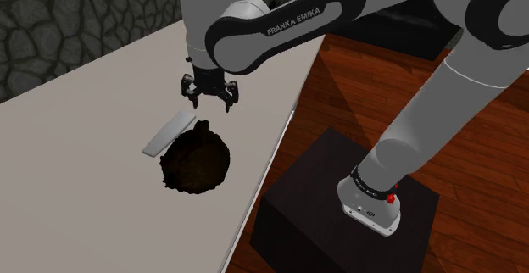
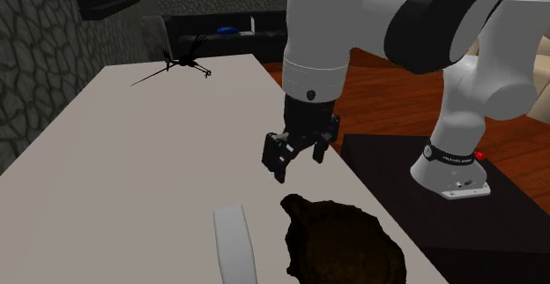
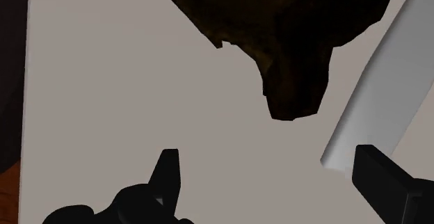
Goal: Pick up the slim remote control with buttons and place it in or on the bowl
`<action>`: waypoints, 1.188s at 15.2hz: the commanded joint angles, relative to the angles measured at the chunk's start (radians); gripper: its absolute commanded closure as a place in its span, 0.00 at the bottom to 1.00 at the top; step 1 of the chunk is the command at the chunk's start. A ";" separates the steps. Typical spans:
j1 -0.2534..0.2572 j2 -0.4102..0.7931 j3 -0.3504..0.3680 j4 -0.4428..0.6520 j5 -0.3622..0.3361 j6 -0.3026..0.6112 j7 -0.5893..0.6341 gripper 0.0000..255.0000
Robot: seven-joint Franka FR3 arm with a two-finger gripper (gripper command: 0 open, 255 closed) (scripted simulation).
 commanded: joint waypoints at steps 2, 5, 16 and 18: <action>0.024 0.155 0.010 0.101 -0.099 0.013 0.156 0.00; 0.077 0.297 -0.012 0.212 -0.180 0.009 0.284 0.00; 0.232 0.632 -0.113 0.531 -0.297 -0.011 0.497 0.00; 0.235 0.646 -0.118 0.525 -0.304 0.008 0.501 0.00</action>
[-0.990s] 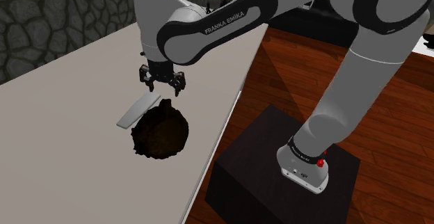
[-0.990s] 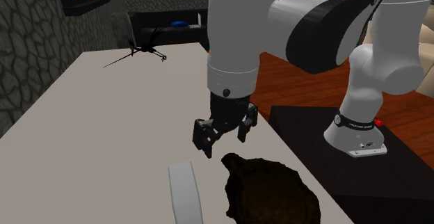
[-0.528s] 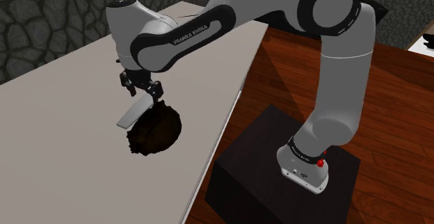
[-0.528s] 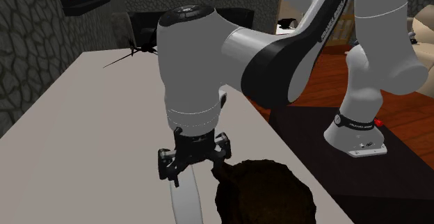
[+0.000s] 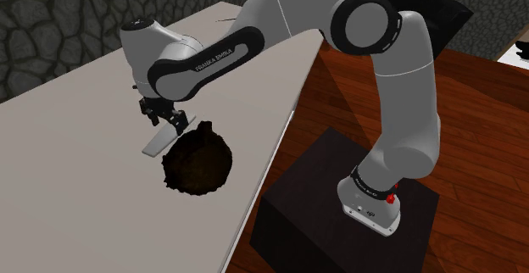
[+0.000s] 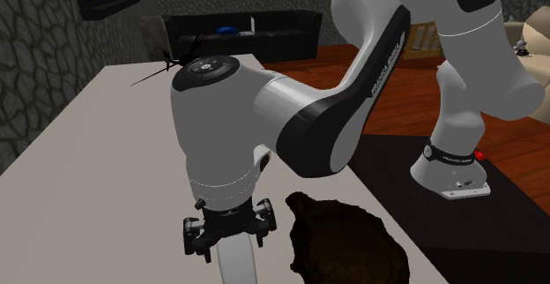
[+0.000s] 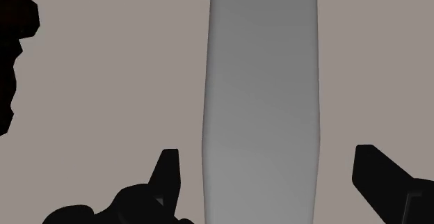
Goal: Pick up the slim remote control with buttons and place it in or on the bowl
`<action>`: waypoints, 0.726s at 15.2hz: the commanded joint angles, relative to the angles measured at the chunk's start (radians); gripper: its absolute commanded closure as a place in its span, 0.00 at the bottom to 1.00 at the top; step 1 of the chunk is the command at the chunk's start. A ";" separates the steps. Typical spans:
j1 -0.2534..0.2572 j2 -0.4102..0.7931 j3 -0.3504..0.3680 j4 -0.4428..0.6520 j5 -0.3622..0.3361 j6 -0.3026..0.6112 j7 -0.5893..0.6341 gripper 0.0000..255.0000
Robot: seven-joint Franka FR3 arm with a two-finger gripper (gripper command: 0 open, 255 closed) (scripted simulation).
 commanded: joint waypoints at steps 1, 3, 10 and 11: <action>0.001 0.012 -0.006 -0.009 -0.007 0.020 0.004 0.00; 0.004 0.023 -0.010 -0.013 -0.013 0.035 0.007 0.00; 0.004 0.023 -0.010 -0.013 -0.013 0.035 0.007 0.00; 0.004 0.023 -0.010 -0.013 -0.013 0.035 0.007 1.00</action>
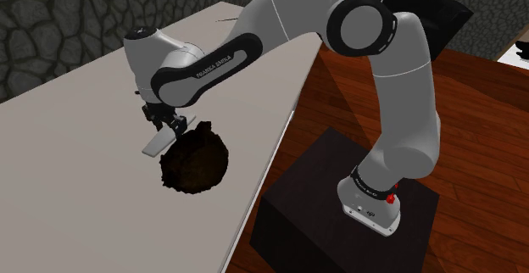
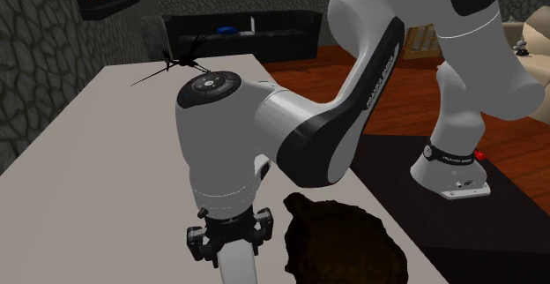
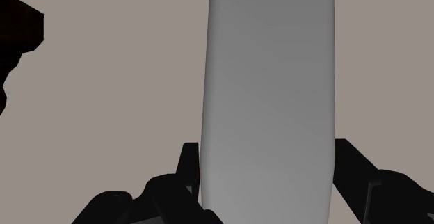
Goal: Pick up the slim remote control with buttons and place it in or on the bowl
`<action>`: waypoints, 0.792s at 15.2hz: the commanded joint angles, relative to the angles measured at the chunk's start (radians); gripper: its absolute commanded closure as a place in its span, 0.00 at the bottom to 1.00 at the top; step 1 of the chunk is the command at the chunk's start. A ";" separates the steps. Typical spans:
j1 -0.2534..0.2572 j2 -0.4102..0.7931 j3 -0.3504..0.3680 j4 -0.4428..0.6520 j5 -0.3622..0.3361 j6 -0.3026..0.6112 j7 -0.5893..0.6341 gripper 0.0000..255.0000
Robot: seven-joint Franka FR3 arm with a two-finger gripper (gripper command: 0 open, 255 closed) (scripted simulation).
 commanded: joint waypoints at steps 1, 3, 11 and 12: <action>0.000 0.000 0.000 0.000 0.000 0.000 0.000 1.00; 0.000 0.000 0.000 0.000 0.000 0.000 0.000 1.00; -0.003 -0.014 0.006 0.005 0.008 -0.018 -0.005 1.00; -0.005 -0.020 0.009 0.008 0.012 -0.028 -0.007 1.00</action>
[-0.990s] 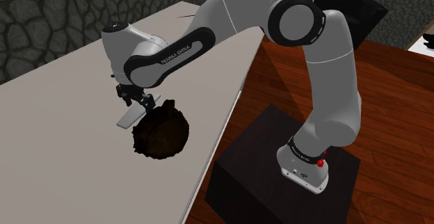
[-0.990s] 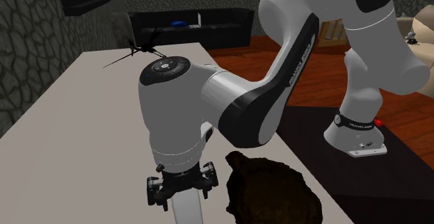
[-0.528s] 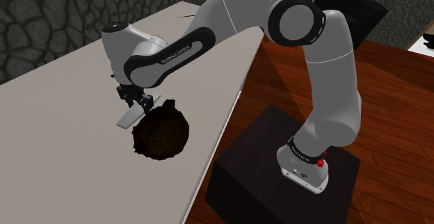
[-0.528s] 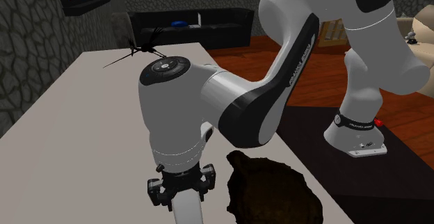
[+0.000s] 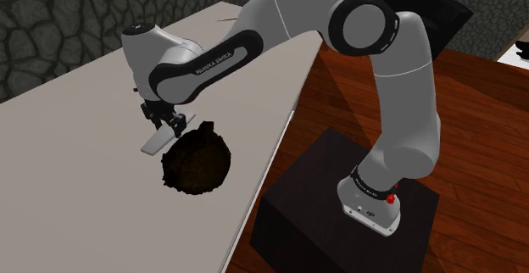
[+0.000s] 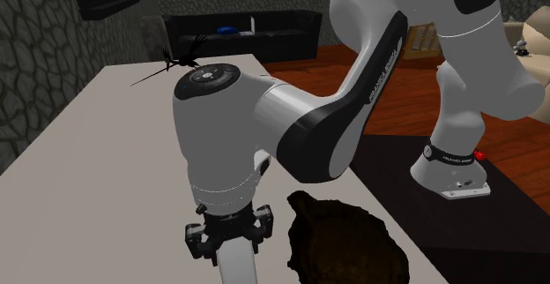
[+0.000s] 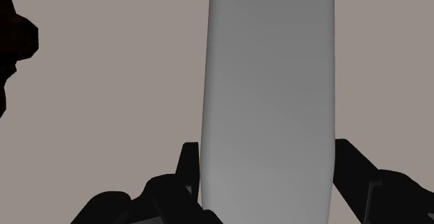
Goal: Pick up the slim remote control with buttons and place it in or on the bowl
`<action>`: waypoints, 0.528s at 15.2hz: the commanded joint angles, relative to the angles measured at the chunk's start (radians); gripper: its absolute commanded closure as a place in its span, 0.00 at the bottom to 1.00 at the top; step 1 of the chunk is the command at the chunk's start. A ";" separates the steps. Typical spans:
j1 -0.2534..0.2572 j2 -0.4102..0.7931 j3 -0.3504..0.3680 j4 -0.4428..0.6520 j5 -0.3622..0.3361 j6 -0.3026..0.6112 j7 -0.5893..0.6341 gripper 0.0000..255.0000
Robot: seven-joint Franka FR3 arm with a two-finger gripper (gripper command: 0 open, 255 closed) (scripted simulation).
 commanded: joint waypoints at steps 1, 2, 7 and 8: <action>-0.006 -0.016 0.006 0.003 0.009 -0.018 -0.007 1.00; -0.007 -0.023 0.009 0.006 0.012 -0.027 -0.009 1.00; -0.013 -0.054 0.021 0.028 0.031 -0.076 -0.020 1.00; -0.014 -0.059 0.024 0.033 0.034 -0.086 -0.023 1.00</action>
